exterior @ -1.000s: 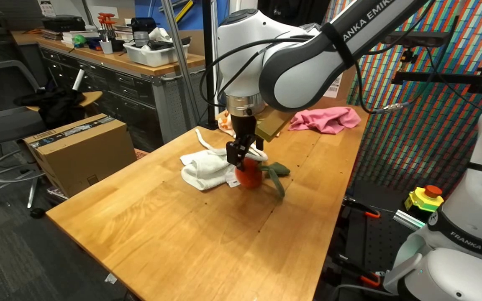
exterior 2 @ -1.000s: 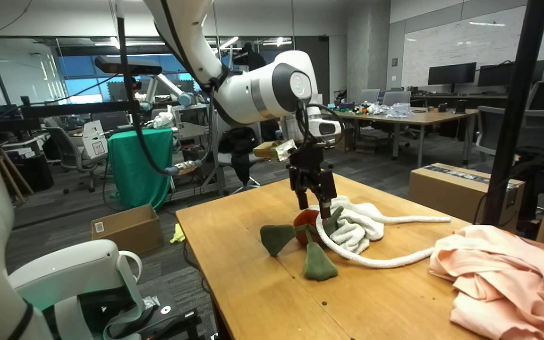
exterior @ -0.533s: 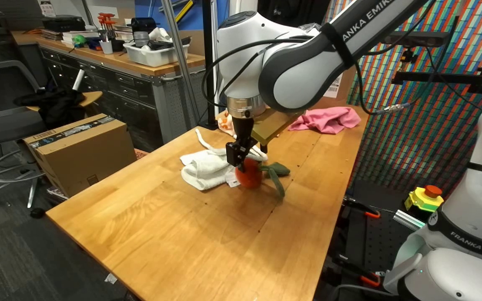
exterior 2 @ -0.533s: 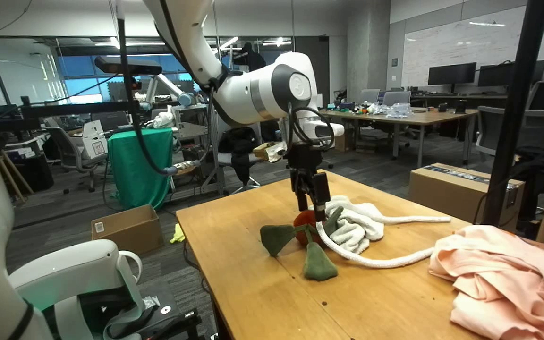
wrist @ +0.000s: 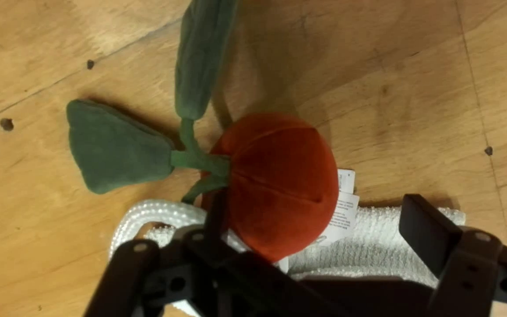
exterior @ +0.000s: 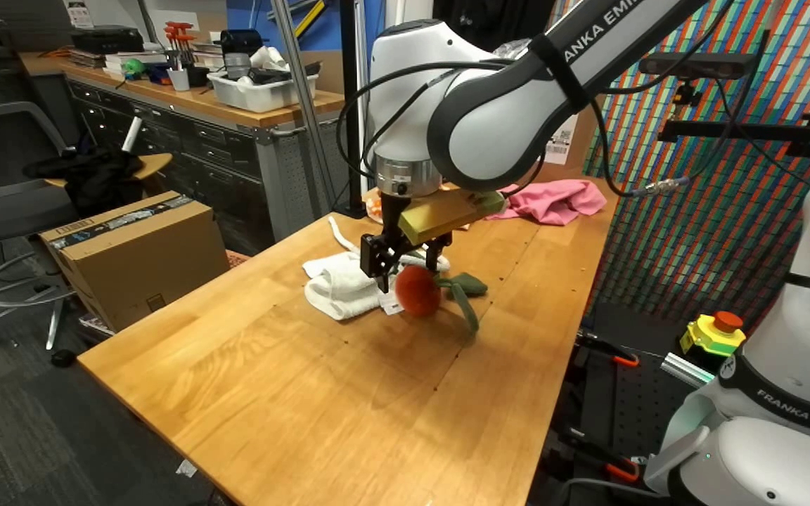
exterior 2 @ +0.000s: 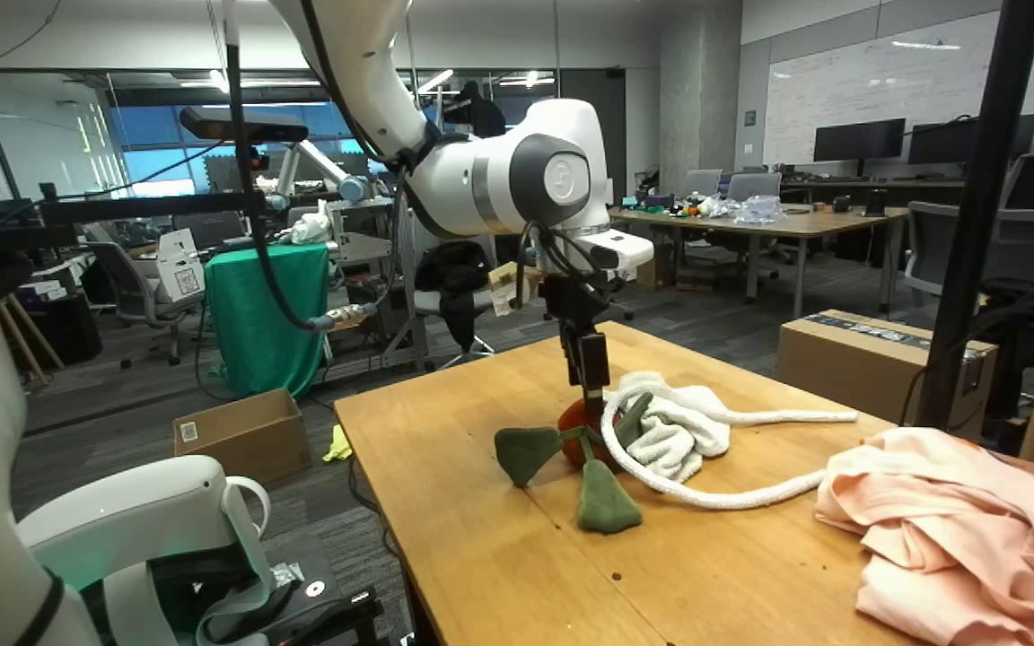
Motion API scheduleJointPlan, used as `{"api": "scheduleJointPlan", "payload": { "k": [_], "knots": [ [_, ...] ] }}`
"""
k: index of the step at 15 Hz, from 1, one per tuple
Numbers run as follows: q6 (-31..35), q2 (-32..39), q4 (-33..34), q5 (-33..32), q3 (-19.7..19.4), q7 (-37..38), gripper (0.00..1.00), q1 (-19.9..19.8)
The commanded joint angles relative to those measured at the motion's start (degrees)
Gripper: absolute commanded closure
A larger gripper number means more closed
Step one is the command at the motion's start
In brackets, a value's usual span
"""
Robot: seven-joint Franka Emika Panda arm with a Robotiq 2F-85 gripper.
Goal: Separate the clothes, rope and plush toy on the table
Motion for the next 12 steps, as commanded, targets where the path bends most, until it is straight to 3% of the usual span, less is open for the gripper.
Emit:
{"api": "scheduleJointPlan", "payload": {
  "k": [1,12],
  "knots": [
    [3.3,-0.5,-1.8,0.7,-0.2,5.4,0.00,0.4],
    [3.8,-0.2,-4.2,-0.9,-0.6,15.1,0.00,0.3]
  ]
}}
